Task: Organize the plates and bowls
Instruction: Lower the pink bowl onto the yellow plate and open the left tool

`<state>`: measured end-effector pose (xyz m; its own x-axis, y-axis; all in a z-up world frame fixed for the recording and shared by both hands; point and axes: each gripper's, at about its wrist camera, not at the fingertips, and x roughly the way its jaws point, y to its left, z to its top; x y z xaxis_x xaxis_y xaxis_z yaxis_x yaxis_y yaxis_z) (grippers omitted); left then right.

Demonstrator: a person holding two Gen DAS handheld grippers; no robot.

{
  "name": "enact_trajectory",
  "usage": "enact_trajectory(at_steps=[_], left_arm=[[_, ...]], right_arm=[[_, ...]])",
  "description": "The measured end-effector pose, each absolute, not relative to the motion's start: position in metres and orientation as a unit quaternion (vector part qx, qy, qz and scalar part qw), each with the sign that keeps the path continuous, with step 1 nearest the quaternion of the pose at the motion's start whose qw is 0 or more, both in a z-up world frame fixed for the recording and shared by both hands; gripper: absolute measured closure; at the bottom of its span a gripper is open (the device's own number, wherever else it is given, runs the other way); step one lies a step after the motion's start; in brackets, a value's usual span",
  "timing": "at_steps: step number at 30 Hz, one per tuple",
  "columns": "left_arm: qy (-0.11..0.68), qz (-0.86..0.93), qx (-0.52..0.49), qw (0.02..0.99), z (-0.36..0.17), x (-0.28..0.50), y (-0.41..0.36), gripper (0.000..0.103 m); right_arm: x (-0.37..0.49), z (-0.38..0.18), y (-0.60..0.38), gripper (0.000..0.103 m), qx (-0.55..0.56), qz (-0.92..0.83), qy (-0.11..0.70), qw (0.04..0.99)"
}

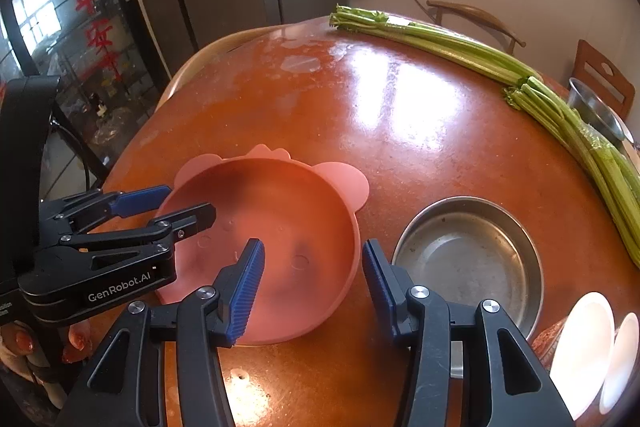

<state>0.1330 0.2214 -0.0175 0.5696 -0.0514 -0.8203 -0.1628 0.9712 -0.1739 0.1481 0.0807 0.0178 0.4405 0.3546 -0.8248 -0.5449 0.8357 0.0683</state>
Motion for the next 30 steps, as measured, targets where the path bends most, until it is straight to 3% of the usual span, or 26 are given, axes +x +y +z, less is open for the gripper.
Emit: enact_trajectory(at_steps=[30], left_arm=[[0.41,-0.012,-0.053,0.911,0.055,0.1,0.145,0.049]], right_arm=[[0.096,0.086,-0.018,0.045,-0.007,0.226,0.38,0.897]])
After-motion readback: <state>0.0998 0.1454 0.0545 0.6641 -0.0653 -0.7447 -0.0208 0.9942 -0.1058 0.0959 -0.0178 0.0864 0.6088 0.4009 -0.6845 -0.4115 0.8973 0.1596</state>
